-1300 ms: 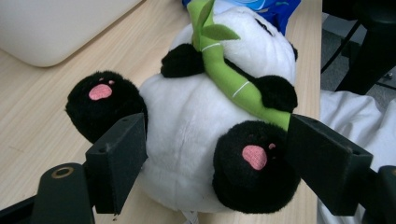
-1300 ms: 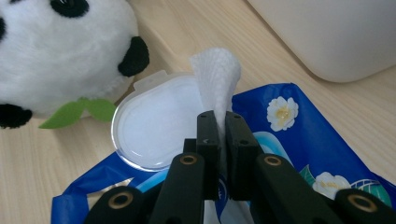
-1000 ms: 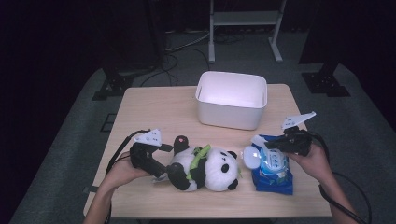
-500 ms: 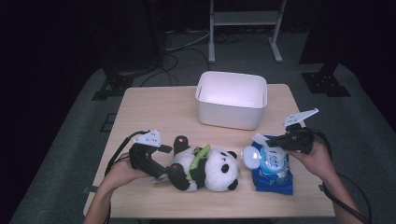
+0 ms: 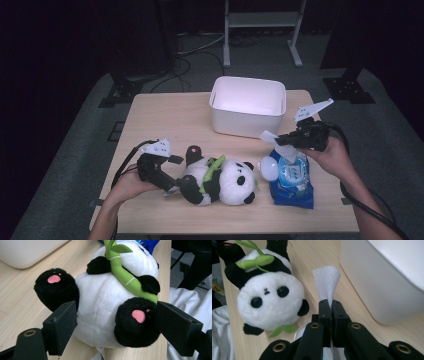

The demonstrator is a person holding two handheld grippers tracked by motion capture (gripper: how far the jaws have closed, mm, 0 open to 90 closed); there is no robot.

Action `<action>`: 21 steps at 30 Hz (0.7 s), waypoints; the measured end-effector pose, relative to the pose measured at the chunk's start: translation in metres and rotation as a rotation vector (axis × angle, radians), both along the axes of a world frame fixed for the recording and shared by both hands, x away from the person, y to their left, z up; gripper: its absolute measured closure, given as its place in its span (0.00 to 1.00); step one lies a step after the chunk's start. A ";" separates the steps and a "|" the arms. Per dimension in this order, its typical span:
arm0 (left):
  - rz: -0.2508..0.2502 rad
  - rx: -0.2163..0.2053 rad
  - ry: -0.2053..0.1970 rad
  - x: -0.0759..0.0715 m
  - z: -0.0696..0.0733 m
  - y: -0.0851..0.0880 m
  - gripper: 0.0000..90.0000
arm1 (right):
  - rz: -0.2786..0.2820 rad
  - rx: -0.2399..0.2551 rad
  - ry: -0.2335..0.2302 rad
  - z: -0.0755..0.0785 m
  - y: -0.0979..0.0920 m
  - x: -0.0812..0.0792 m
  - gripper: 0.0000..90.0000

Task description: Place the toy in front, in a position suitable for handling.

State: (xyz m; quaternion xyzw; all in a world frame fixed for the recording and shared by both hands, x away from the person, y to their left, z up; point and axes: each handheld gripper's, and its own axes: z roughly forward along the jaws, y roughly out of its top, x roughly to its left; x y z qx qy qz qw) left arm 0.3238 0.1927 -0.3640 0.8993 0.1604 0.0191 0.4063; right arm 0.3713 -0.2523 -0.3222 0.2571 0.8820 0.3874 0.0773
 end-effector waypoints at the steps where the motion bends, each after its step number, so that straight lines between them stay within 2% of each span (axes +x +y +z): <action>1: -0.004 0.005 -0.002 0.000 0.000 0.001 0.19 | 0.005 0.001 0.000 0.002 0.003 0.000 0.97; 6: 0.004 -0.003 0.002 0.000 0.000 0.002 0.19 | 0.031 0.003 -0.006 0.010 0.016 0.002 0.97; 17: 0.008 0.005 -0.002 0.000 0.000 0.002 0.19 | 0.150 0.006 -0.032 0.039 0.070 -0.002 0.96; 21: 0.007 0.001 0.000 0.000 0.000 0.002 0.19 | 0.204 0.027 -0.033 0.047 0.091 -0.005 0.96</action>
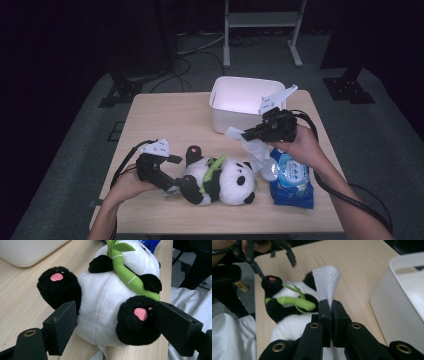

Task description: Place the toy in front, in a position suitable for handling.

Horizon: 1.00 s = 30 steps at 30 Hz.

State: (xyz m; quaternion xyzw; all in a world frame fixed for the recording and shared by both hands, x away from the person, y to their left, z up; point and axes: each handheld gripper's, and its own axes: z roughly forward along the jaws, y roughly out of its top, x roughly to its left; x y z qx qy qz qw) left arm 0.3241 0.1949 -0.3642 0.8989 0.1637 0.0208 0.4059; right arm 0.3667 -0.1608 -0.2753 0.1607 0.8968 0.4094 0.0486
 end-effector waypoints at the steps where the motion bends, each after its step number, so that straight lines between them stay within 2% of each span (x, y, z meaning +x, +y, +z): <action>1: 0.000 0.000 0.000 0.000 0.000 0.000 0.19 | 0.000 0.000 0.000 0.000 0.000 0.000 0.96; 2: -0.002 -0.002 0.001 0.000 0.000 0.000 0.19 | 0.023 -0.003 0.000 0.004 0.011 -0.002 0.96; 9: -0.009 -0.001 0.005 0.000 -0.001 0.000 0.19 | 0.109 0.010 -0.006 0.015 0.052 -0.008 0.96; 16: -0.008 0.003 0.004 0.000 0.000 -0.001 0.19 | 0.178 0.024 -0.013 0.022 0.082 -0.020 0.96; 22: -0.012 0.006 0.011 0.001 -0.001 -0.001 0.19 | 0.204 0.033 -0.018 0.022 0.091 -0.026 0.96; 27: -0.012 0.008 0.012 0.000 0.000 -0.001 0.19 | 0.189 0.029 0.001 0.009 0.087 -0.023 0.96; 28: -0.012 0.012 0.011 0.000 0.000 -0.002 0.19 | 0.182 0.025 0.017 -0.001 0.082 -0.021 0.96; 30: -0.013 0.015 0.012 0.000 0.001 -0.002 0.19 | 0.177 0.018 0.023 -0.009 0.079 -0.020 0.96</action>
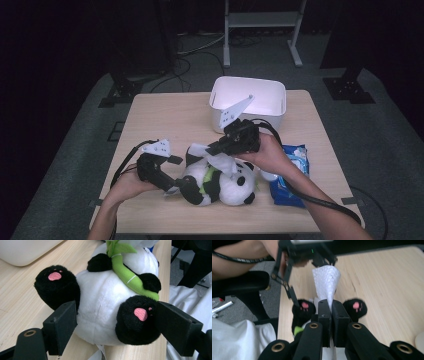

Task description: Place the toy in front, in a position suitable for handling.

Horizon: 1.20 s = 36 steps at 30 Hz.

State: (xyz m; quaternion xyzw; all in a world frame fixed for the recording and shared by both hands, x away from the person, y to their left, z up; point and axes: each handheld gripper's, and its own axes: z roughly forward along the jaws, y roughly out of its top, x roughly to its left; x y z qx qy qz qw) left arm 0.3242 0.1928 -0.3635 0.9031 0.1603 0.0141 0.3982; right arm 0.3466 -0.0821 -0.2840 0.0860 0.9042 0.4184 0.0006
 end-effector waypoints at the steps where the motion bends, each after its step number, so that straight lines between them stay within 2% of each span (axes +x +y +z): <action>1: -0.001 0.003 0.001 0.000 0.000 0.000 0.19 | -0.005 -0.005 0.004 -0.004 -0.002 0.000 0.95; 3: -0.002 0.003 0.000 0.000 0.001 -0.001 0.19 | -0.015 -0.006 0.023 -0.014 -0.008 0.001 0.95; 5: -0.003 0.003 0.001 0.001 0.001 -0.001 0.19 | -0.016 -0.009 0.022 -0.017 -0.010 0.001 0.95; 7: -0.007 0.004 0.001 0.001 0.001 -0.002 0.19 | -0.032 -0.018 0.041 -0.031 -0.017 0.001 0.94; 9: -0.010 0.006 0.000 0.002 0.002 -0.002 0.19 | -0.036 -0.025 0.039 -0.034 -0.019 0.000 0.94; 10: -0.011 0.007 0.005 0.002 0.003 -0.003 0.19 | -0.040 -0.033 0.043 -0.042 -0.024 -0.001 0.93; 12: -0.013 0.008 0.004 0.003 0.003 -0.003 0.19 | -0.053 -0.039 0.050 -0.048 -0.028 -0.003 0.92; 21: -0.019 0.014 0.009 0.009 0.006 -0.004 0.19 | -0.055 -0.081 0.037 -0.068 -0.038 -0.009 0.82; 26: -0.019 0.025 0.019 0.013 0.004 -0.005 0.14 | -0.043 -0.107 0.012 -0.076 -0.038 -0.013 0.74; 30: -0.012 0.014 0.044 0.017 -0.001 -0.006 0.10 | -0.032 -0.106 0.005 -0.081 -0.039 -0.016 0.69; 36: -0.045 -0.006 0.104 0.017 -0.012 -0.009 0.10 | 0.003 -0.117 -0.006 -0.087 -0.039 -0.020 0.65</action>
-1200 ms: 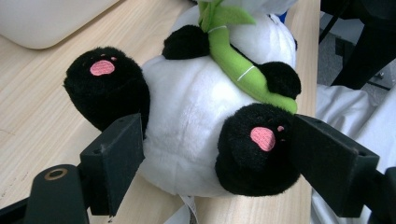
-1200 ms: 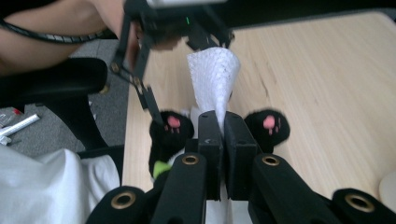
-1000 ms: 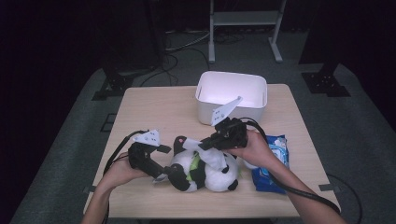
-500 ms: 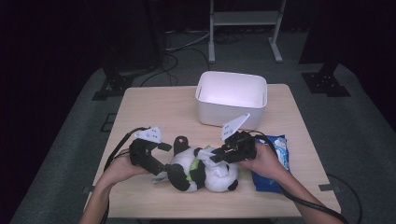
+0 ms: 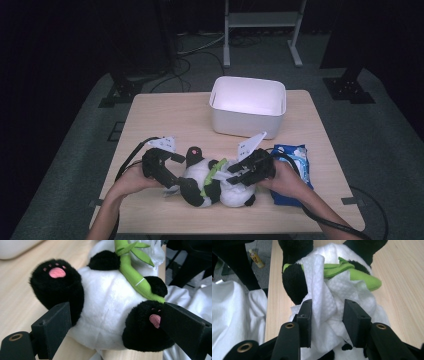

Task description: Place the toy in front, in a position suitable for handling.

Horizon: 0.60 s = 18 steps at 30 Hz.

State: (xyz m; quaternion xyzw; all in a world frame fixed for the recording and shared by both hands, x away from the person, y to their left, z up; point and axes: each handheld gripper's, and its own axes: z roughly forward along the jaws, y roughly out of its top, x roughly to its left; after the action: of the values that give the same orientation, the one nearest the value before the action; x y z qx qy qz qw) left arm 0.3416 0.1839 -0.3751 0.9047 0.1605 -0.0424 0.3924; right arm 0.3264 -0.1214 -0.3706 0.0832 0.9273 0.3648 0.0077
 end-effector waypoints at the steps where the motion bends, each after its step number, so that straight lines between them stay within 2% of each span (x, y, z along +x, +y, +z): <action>1: 0.000 0.000 0.000 0.000 0.000 0.000 0.10 | 0.005 -0.008 0.004 -0.001 0.000 -0.001 0.64; 3: -0.014 -0.007 0.030 -0.001 -0.006 -0.003 0.10 | 0.016 -0.024 -0.001 -0.001 0.001 -0.004 0.64; 7: -0.028 -0.013 0.047 -0.002 -0.012 -0.008 0.10 | 0.026 -0.064 -0.021 -0.001 0.004 -0.009 0.64; 11: -0.024 -0.013 0.032 -0.004 -0.015 -0.013 0.10 | 0.036 -0.093 -0.037 -0.001 0.005 -0.010 0.65; 12: -0.023 -0.009 0.020 -0.004 -0.016 -0.015 0.10 | 0.030 -0.101 -0.030 -0.001 0.005 -0.009 0.65; 18: -0.005 -0.015 0.003 -0.003 -0.021 -0.021 0.10 | 0.026 -0.115 -0.017 0.000 0.003 -0.004 0.66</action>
State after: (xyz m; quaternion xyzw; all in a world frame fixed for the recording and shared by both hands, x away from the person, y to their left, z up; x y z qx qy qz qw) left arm 0.3385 0.1634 -0.3959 0.9020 0.1585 -0.0460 0.3990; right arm 0.3222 -0.1184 -0.3710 0.0675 0.9476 0.3119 0.0158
